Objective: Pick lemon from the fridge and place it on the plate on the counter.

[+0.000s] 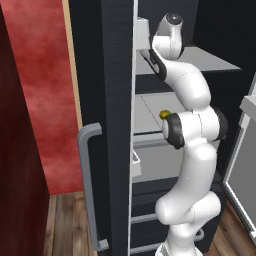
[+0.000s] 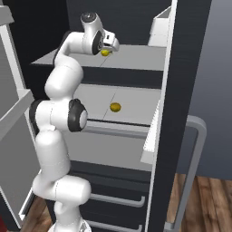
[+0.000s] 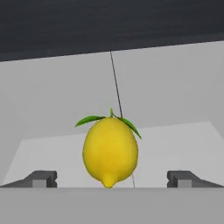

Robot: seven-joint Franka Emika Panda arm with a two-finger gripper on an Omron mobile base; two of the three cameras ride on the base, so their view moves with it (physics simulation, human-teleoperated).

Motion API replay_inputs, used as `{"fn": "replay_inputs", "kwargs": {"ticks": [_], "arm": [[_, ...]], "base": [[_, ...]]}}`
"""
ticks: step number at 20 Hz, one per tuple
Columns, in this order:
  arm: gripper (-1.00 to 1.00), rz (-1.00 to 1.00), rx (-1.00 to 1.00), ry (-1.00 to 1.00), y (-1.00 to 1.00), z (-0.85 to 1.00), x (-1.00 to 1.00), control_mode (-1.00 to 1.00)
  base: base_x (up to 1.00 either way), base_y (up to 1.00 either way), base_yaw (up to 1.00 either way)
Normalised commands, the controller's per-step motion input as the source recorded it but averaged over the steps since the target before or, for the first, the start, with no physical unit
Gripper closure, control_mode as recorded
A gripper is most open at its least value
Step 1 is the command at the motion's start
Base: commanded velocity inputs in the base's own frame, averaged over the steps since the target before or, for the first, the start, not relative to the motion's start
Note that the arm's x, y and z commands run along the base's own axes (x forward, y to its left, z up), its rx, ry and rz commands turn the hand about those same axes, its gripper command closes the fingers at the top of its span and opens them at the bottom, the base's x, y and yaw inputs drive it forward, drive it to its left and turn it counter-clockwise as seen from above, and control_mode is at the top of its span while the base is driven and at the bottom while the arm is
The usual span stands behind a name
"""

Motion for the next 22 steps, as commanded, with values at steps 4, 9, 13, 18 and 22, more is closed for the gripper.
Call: {"fn": "replay_inputs", "kwargs": {"ticks": [4,9,13,18,22], "arm": [[-1.0,0.0,0.0,0.12,0.0,-0.01,0.53,-1.0],[-1.0,0.0,0.0,0.05,0.0,-0.05,0.25,-1.0],[-1.0,0.0,0.0,0.0,-0.02,-0.08,0.07,-1.0],[-1.0,0.0,0.02,0.01,-0.02,-0.11,0.0,-1.0],[1.0,0.0,0.06,0.01,0.0,-0.19,-0.02,-1.0]], "base": [[0.0,0.0,0.0],[0.0,0.0,0.0],[0.0,0.0,0.0],[0.0,0.0,0.0],[0.0,0.0,0.0]]}}
